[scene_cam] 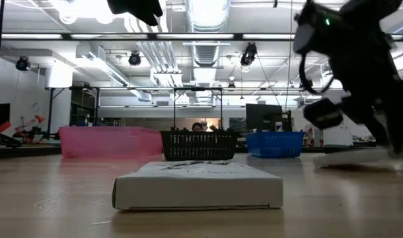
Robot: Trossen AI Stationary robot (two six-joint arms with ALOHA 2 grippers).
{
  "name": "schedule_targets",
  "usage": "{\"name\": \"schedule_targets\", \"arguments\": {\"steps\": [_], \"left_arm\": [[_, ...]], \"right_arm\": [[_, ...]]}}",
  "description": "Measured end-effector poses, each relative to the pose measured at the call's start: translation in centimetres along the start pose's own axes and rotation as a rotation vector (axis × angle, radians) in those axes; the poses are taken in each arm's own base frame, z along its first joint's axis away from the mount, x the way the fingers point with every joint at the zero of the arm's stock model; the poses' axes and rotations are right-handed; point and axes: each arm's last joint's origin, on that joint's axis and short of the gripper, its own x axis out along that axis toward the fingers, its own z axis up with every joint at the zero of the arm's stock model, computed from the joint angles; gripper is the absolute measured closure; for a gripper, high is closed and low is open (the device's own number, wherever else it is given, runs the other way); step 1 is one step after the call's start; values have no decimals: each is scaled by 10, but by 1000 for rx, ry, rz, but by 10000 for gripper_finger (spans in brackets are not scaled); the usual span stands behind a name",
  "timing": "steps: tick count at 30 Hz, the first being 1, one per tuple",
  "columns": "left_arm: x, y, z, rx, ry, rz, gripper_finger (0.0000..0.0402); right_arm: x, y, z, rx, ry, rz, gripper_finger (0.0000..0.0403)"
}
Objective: Pick and place items into bin
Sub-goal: Put the right white card reader box into the black bin
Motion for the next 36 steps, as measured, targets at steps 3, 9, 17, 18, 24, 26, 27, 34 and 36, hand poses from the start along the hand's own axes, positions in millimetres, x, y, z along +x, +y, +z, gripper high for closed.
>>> {"name": "schedule_targets", "arguments": {"steps": [3, 9, 17, 18, 24, 26, 27, 34, 36], "left_arm": [[0, 0, 0, 4, 0, 0, 238], [0, 0, 0, 66, -1, 0, 238], [0, -1, 1, 175, -11, -5, 238], [0, -1, 1, 188, -14, -6, 238], [-2, -7, 14, 233, -146, -52, 238], [-3, -10, 21, 241, -212, -71, 238], [-4, -11, 23, 246, -241, -79, 238], [-10, -14, 42, 209, -429, -121, 238], [-12, -15, 49, 186, -496, -137, 238]], "right_arm": [[-16, -2, 12, 31, -76, -29, 390], [-55, -9, 30, 95, -225, -147, 390], [-107, -16, 47, 225, -509, -226, 390], [-112, -15, 48, 227, -548, -221, 390], [-149, -10, 58, 185, -854, -123, 390], [-161, -7, 59, 156, -952, -86, 390], [-167, -5, 60, 135, -997, -70, 390], [-203, 12, 65, -17, -1252, -48, 390], [-211, 16, 67, -72, -1320, -35, 390]]}}
